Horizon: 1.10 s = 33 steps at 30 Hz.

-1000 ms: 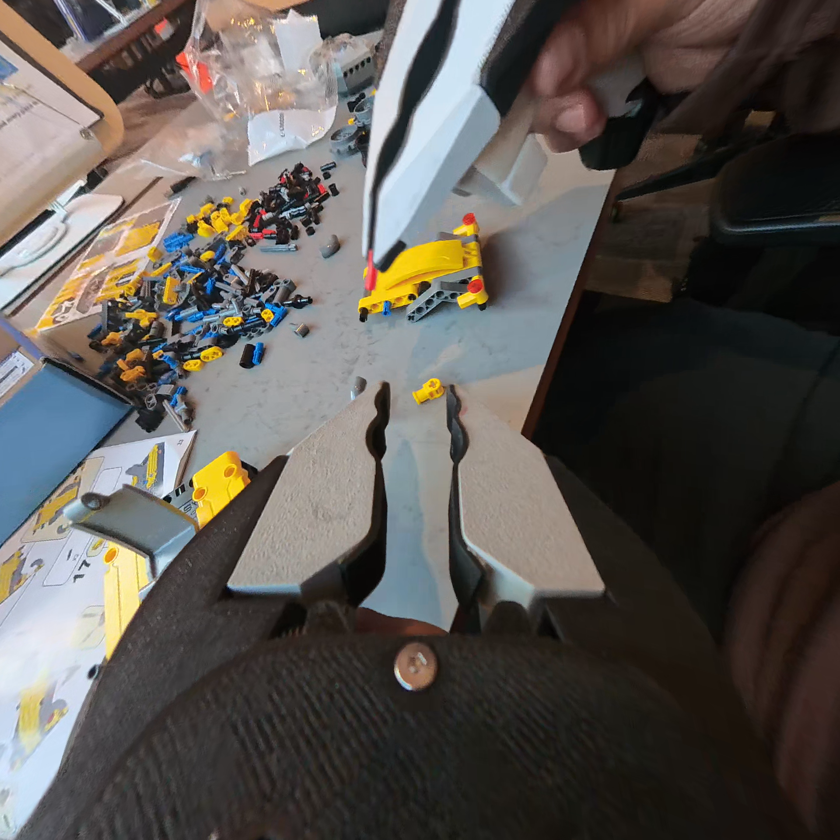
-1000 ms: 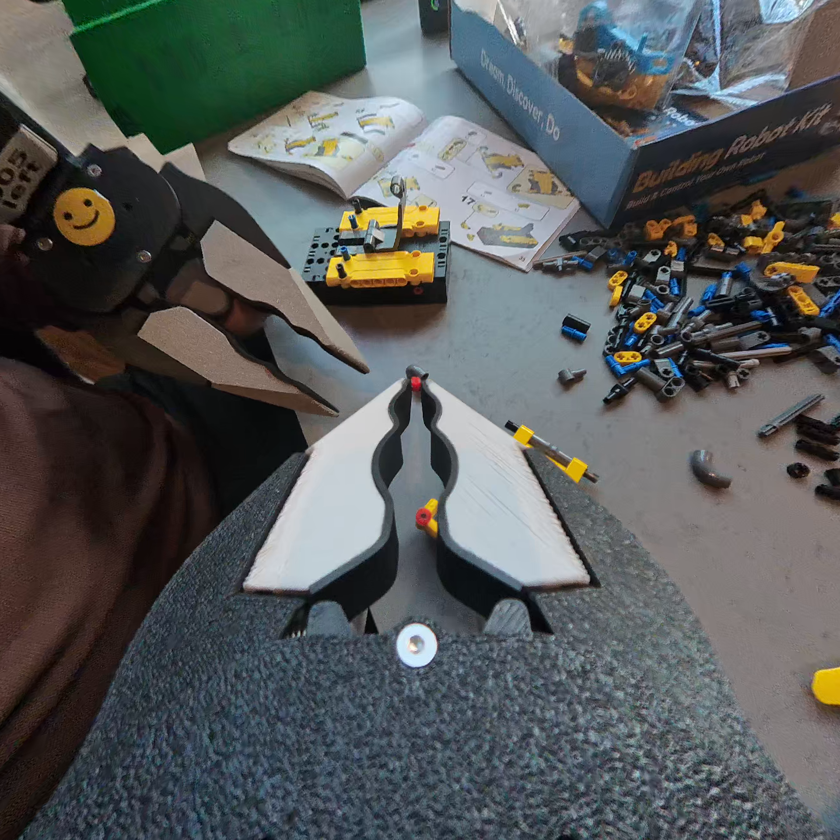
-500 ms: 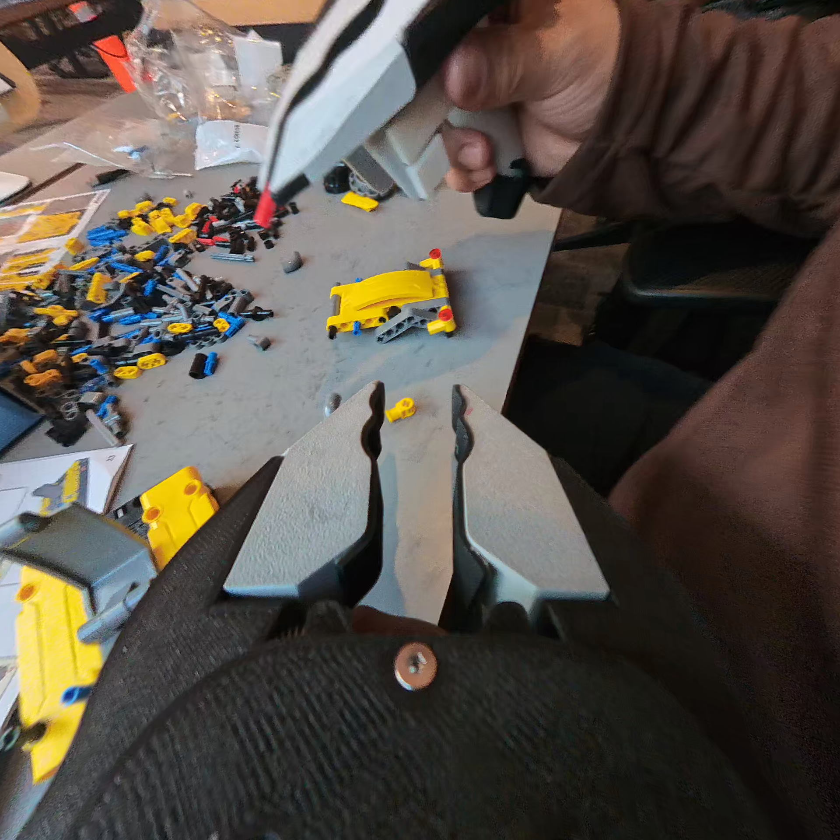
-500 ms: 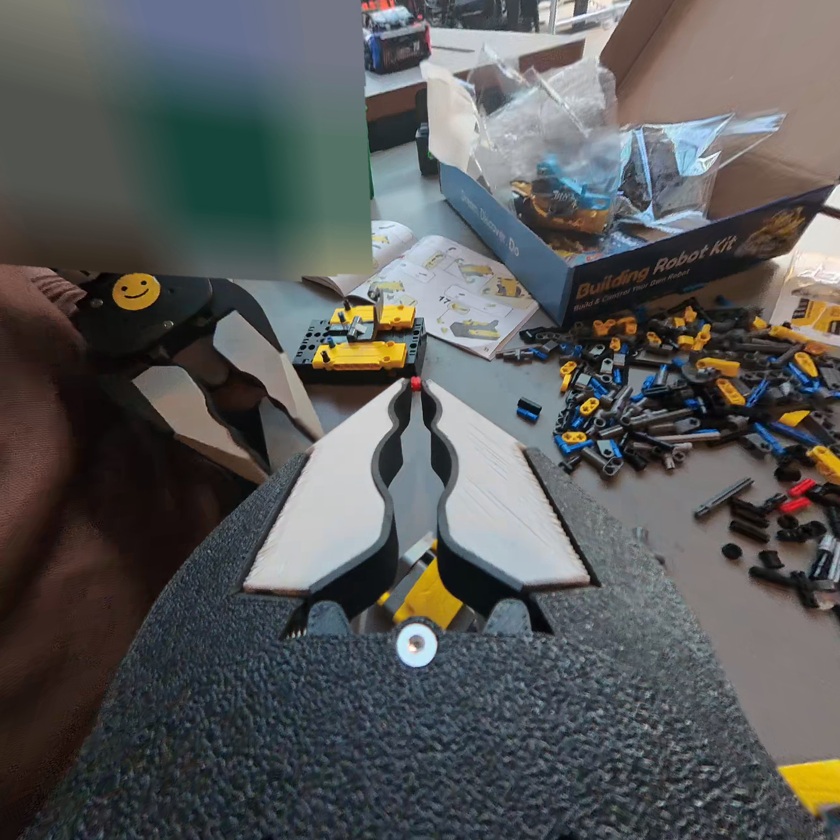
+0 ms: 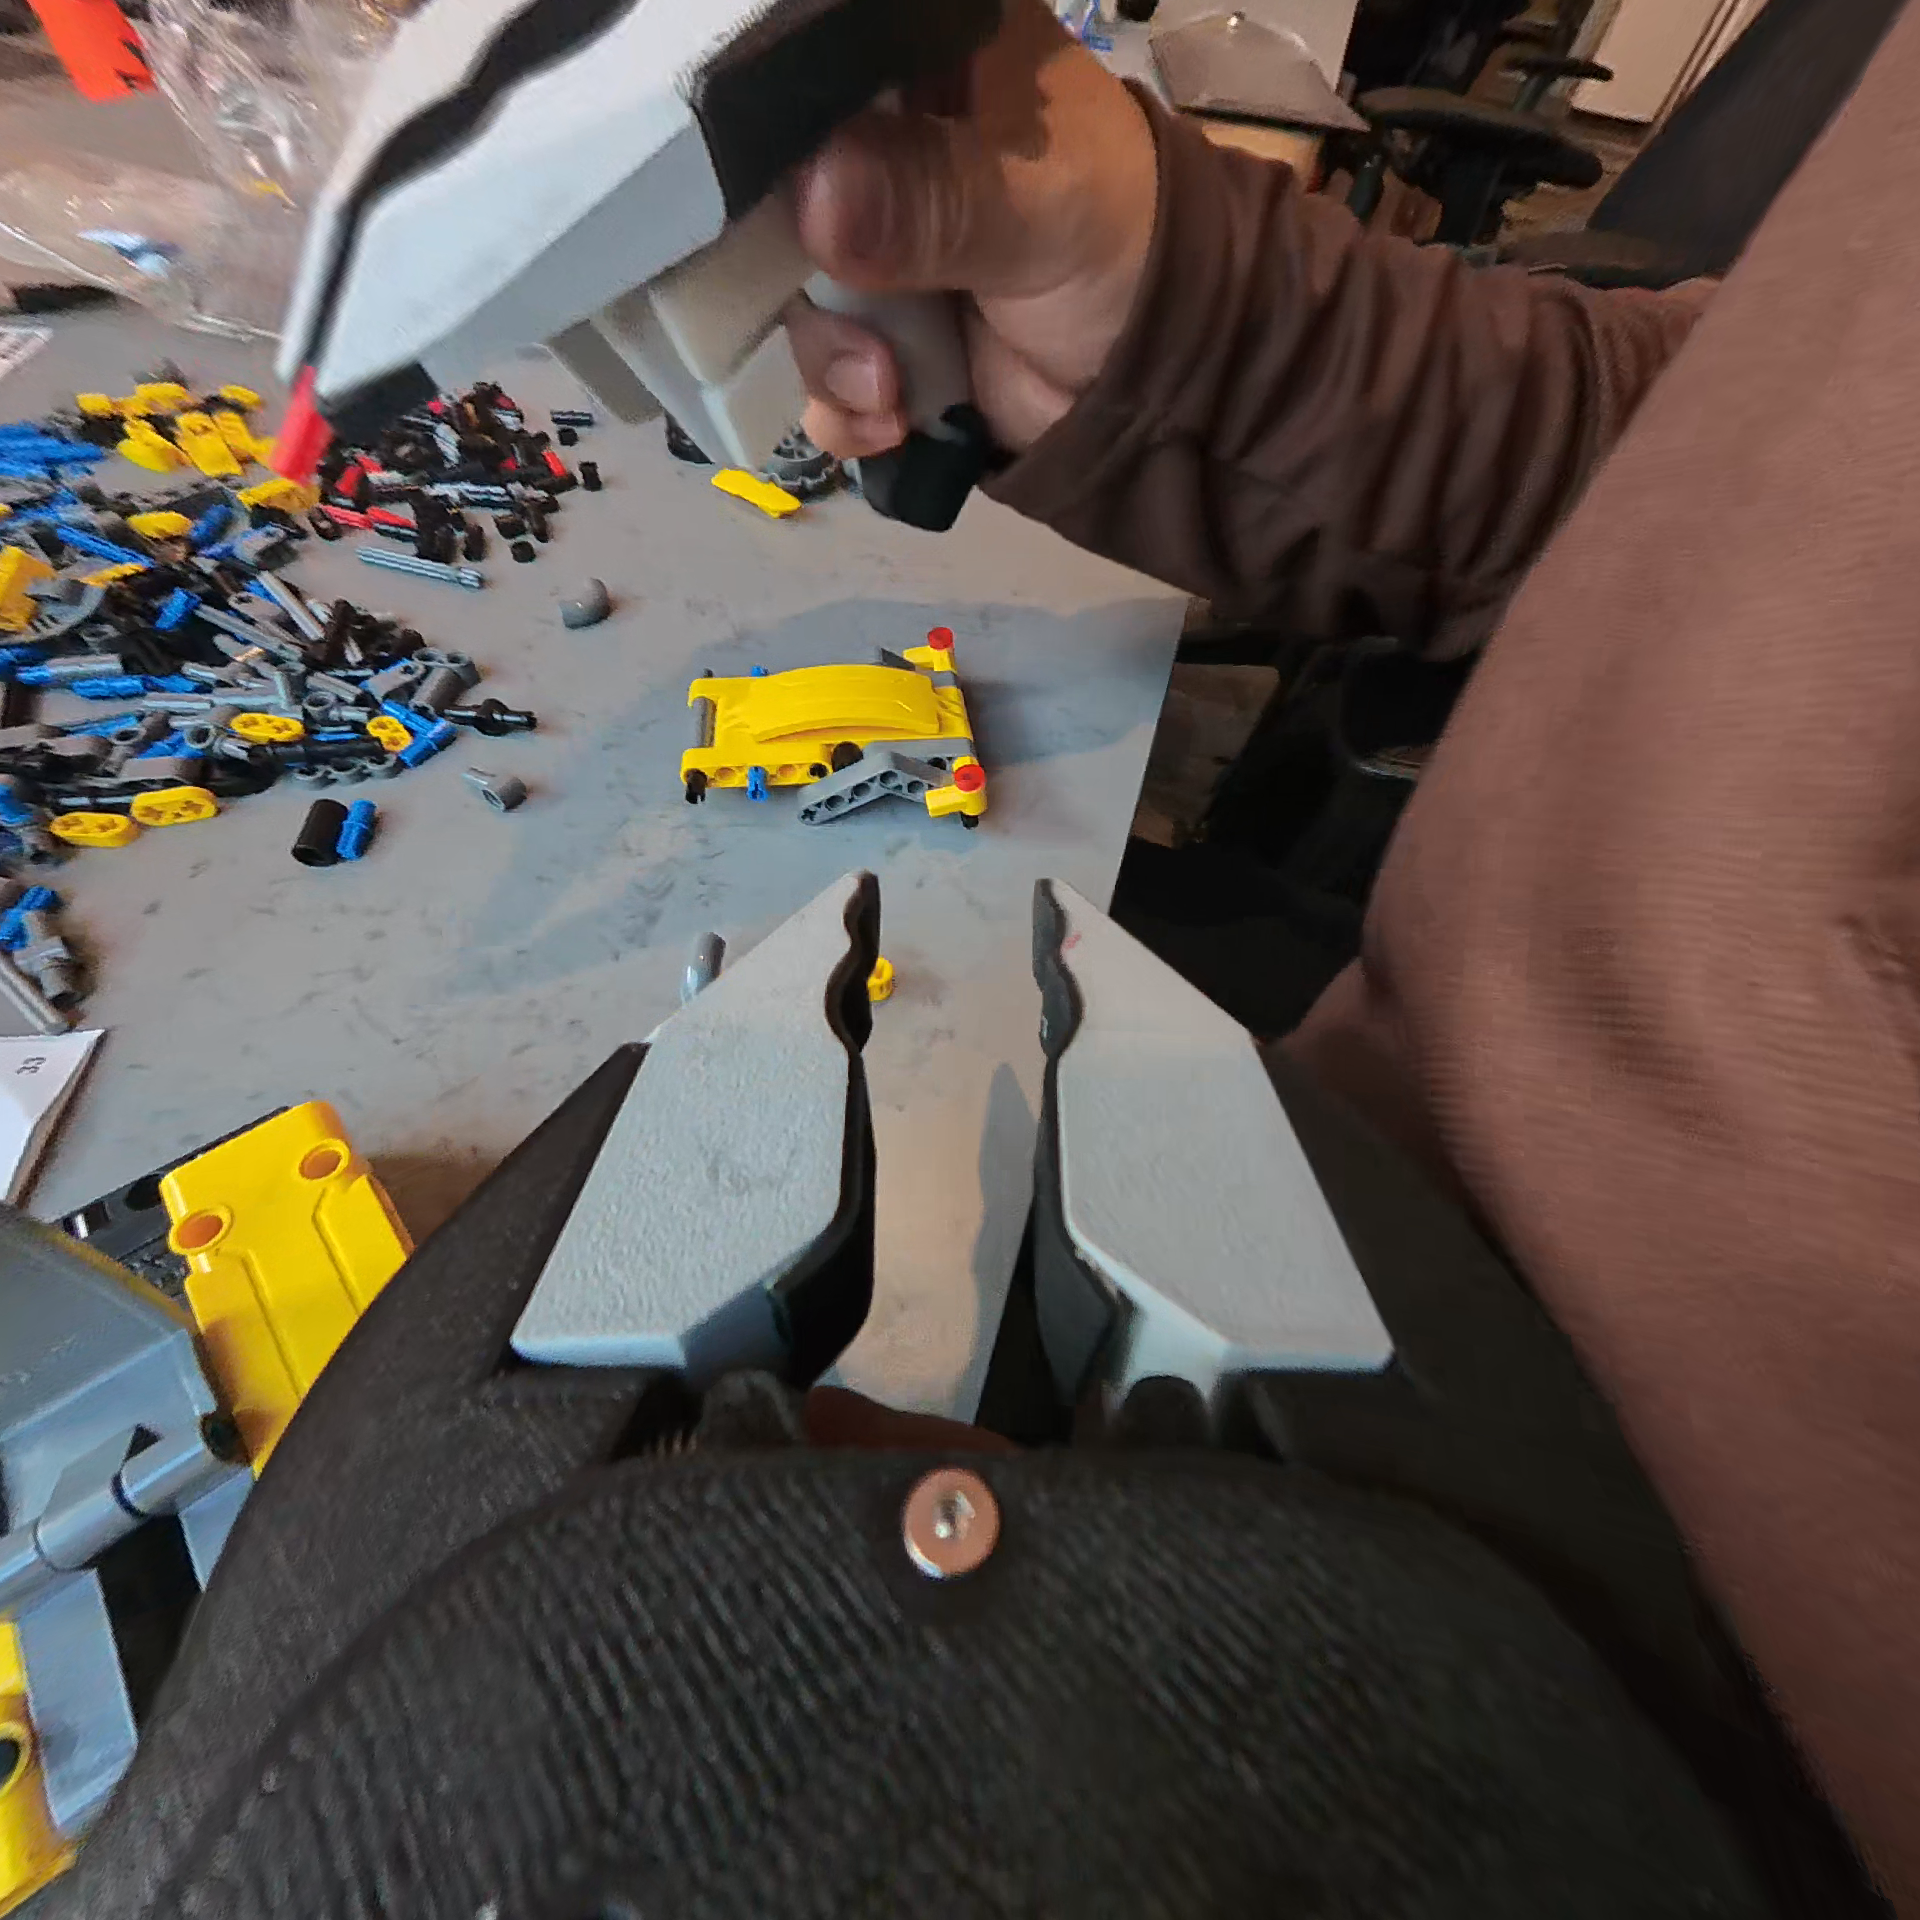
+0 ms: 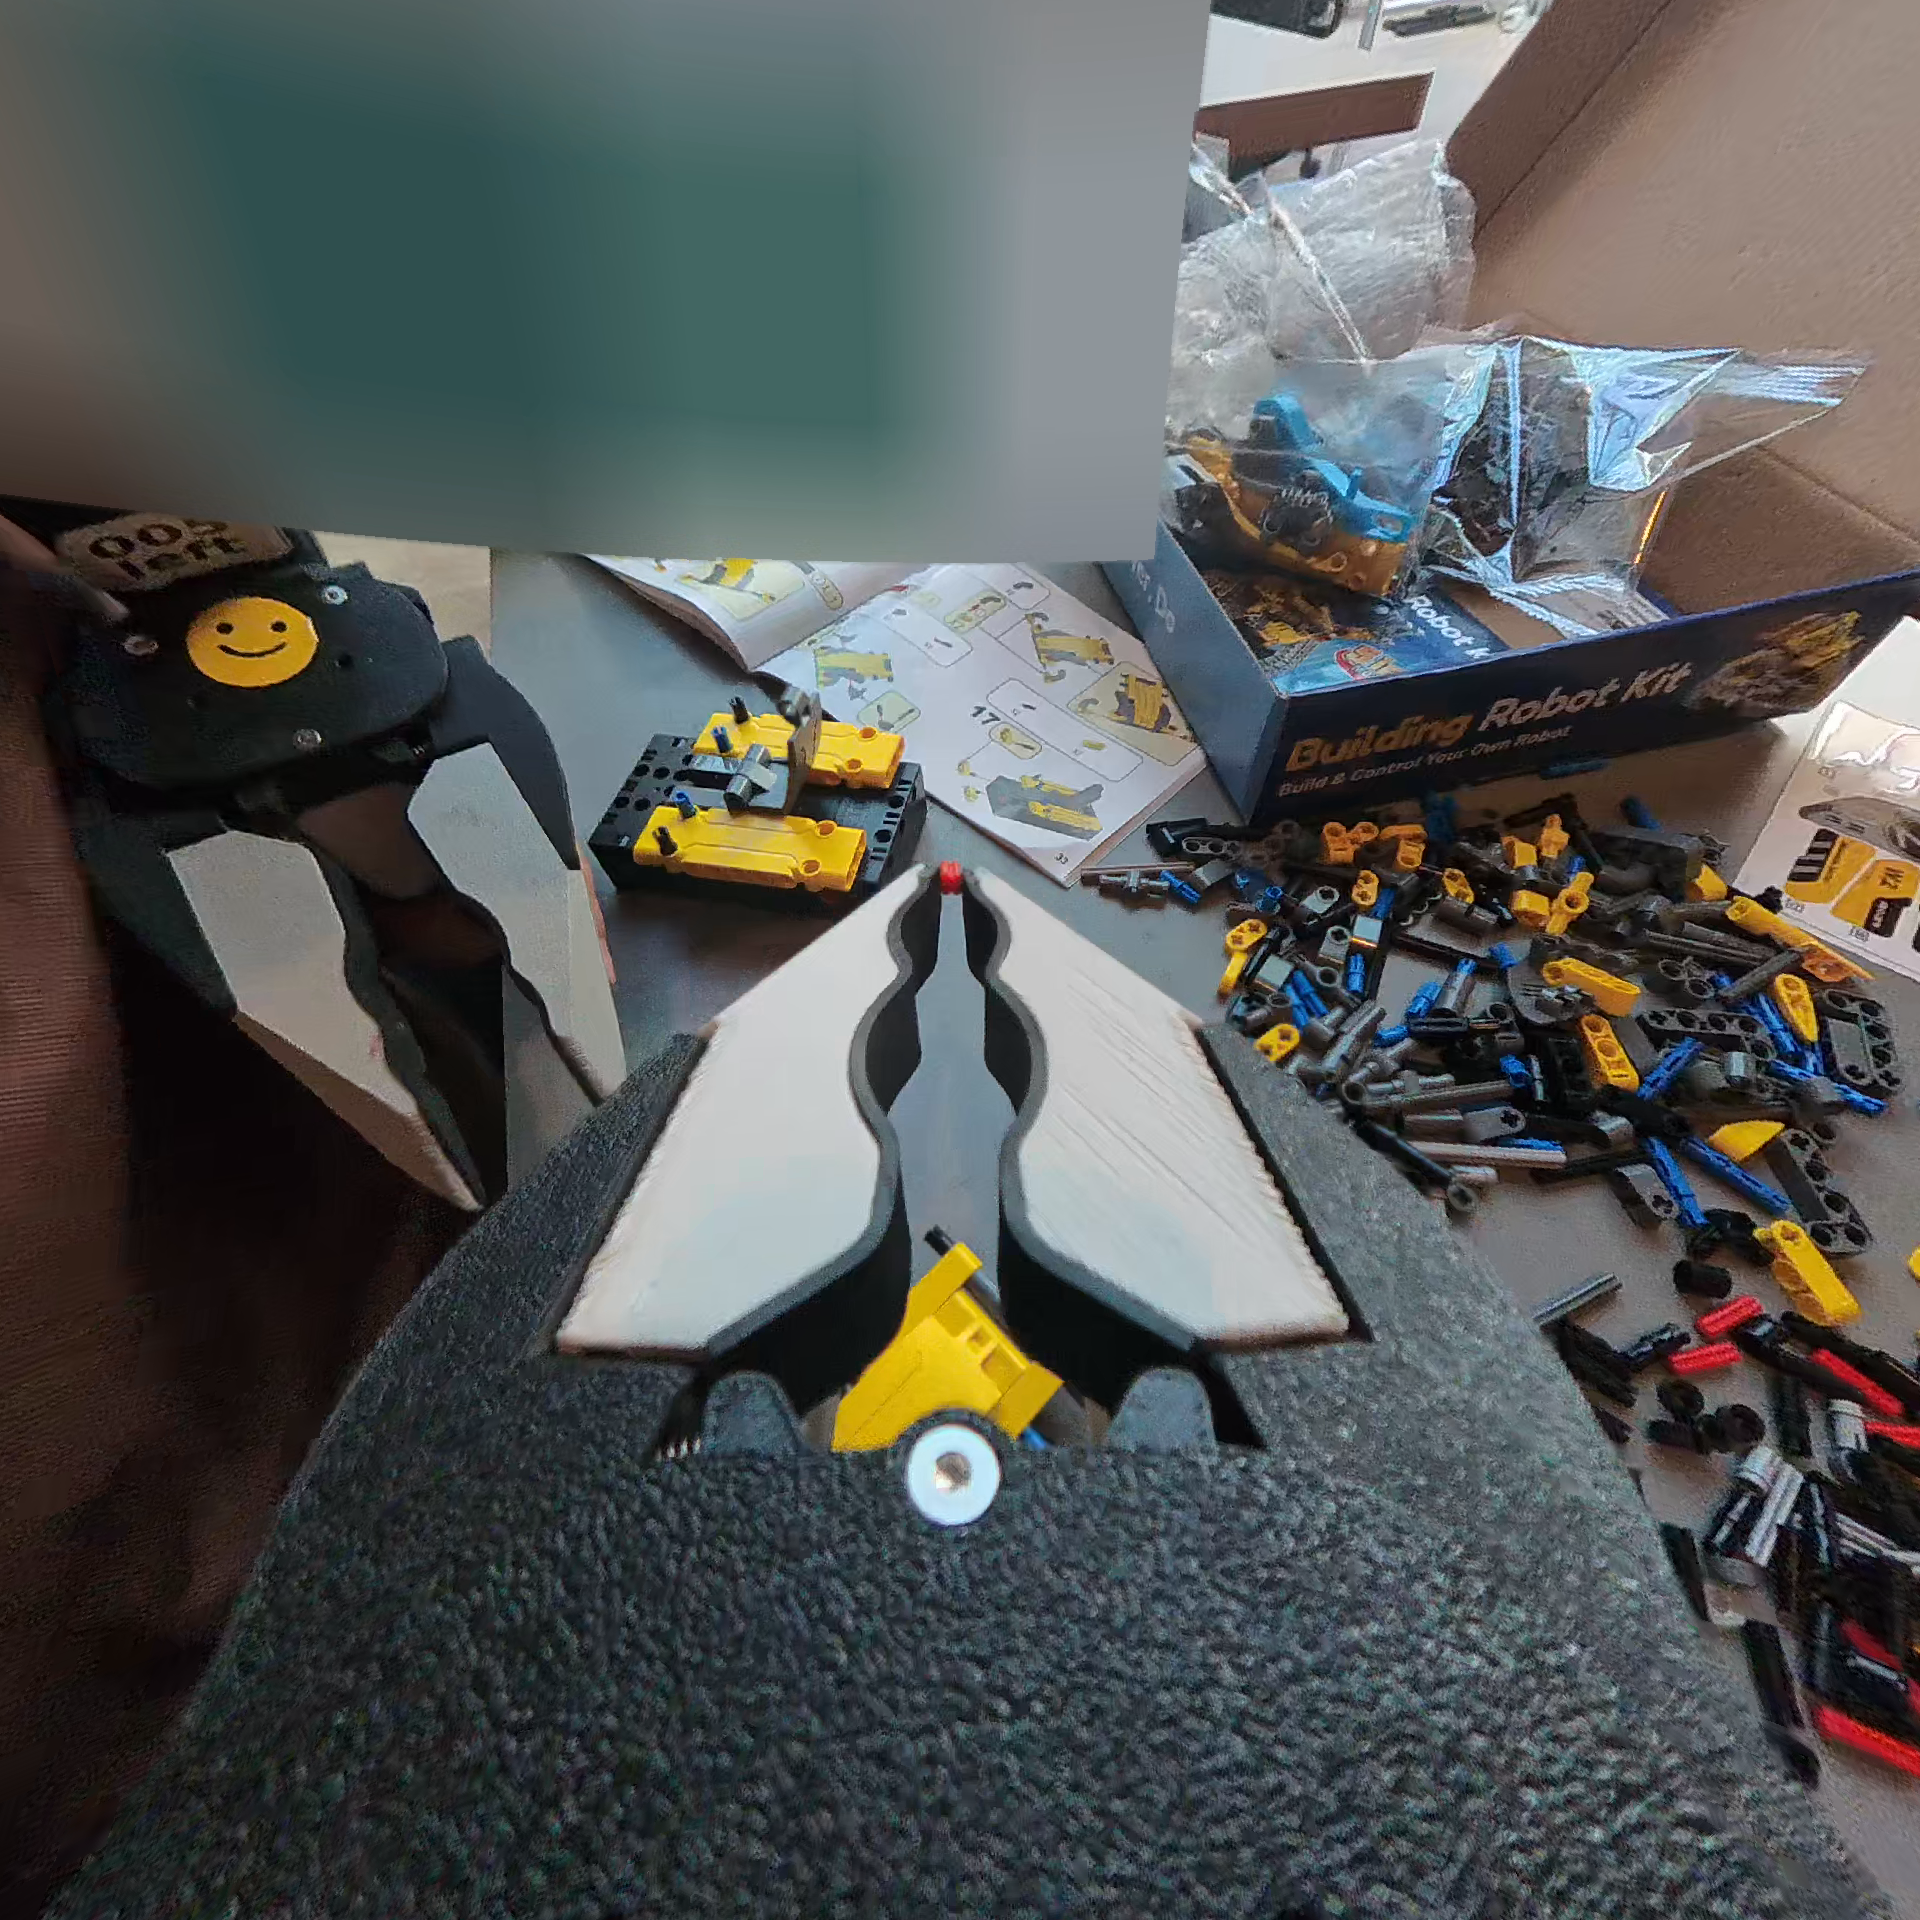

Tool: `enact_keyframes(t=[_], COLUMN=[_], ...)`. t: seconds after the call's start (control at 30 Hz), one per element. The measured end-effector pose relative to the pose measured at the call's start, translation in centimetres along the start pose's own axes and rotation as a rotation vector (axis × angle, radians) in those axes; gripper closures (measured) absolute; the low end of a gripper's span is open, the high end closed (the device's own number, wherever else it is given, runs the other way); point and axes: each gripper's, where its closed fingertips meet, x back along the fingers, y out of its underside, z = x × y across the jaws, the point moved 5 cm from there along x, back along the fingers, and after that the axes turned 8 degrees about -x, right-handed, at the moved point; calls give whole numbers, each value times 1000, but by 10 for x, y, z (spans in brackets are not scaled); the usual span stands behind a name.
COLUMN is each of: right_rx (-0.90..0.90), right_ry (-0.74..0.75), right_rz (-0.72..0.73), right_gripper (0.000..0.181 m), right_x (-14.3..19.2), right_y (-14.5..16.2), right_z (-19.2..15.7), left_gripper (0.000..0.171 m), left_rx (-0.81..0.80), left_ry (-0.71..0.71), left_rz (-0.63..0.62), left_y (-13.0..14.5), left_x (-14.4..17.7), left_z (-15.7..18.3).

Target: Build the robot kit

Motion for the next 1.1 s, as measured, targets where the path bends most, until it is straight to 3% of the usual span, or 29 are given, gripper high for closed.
enact_keyframes(t=[0.17, 0.27, 0.5, 0.9, 1.1], right_rx=[0, -51, -56, -48, -24], right_ry=[34, -17, 27, 49, 73], right_rz=[-50, -86, -336, -437, -463], right_gripper=[177, 177, 177, 177, 177], right_x=[7, 11, 14, 4, -4], right_y=[7, 15, 53, 77, 83], right_z=[-12, -31, -58, -68, -64], left_gripper=[135, 137, 141, 147, 145], left_rx=[-58, -108, -34, -52, -65], left_ry=[4, -65, -212, -157, -39], left_rz=[-87, -90, -203, -293, -336], left_y=[7, 8, 16, 19, 22], left_x=[-6, -5, -4, -13, -19], left_z=[7, 7, -15, -15, -9])
